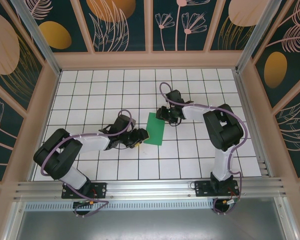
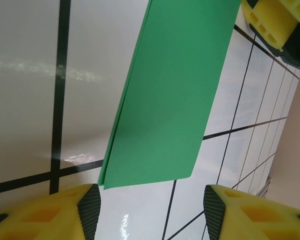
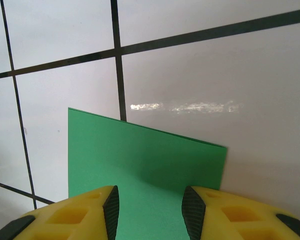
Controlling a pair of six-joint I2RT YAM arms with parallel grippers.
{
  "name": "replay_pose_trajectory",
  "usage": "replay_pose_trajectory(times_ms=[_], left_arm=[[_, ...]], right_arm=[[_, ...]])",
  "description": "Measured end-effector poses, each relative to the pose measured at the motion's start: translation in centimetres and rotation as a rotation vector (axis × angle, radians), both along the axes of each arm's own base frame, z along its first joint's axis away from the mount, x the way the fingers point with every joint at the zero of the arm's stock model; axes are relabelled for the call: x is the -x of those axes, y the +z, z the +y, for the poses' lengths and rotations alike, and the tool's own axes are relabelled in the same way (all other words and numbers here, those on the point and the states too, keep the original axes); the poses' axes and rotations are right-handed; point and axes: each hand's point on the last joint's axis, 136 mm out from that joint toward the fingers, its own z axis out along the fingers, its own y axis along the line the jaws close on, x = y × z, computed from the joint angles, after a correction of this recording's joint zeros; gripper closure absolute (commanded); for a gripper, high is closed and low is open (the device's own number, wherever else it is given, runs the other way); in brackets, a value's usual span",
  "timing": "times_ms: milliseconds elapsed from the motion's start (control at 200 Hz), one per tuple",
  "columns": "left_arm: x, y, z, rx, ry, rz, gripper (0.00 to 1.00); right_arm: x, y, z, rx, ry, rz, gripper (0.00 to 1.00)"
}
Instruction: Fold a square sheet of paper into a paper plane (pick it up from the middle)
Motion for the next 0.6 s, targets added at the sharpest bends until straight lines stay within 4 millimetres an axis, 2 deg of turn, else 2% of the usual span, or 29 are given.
replay_pose_trajectory(times_ms=[265, 600], left_arm=[[-0.01, -0.89, 0.17, -0.028, 0.015, 0.028, 0.39], [-0.72, -0.74, -0.59, -0.027, 0.01, 0.028, 0.39]], right_arm=[[0.04, -0.01, 0.0, -0.009, 0.001, -0.006, 0.57], [0.09, -0.07, -0.07, -0.018, 0.001, -0.016, 0.58]])
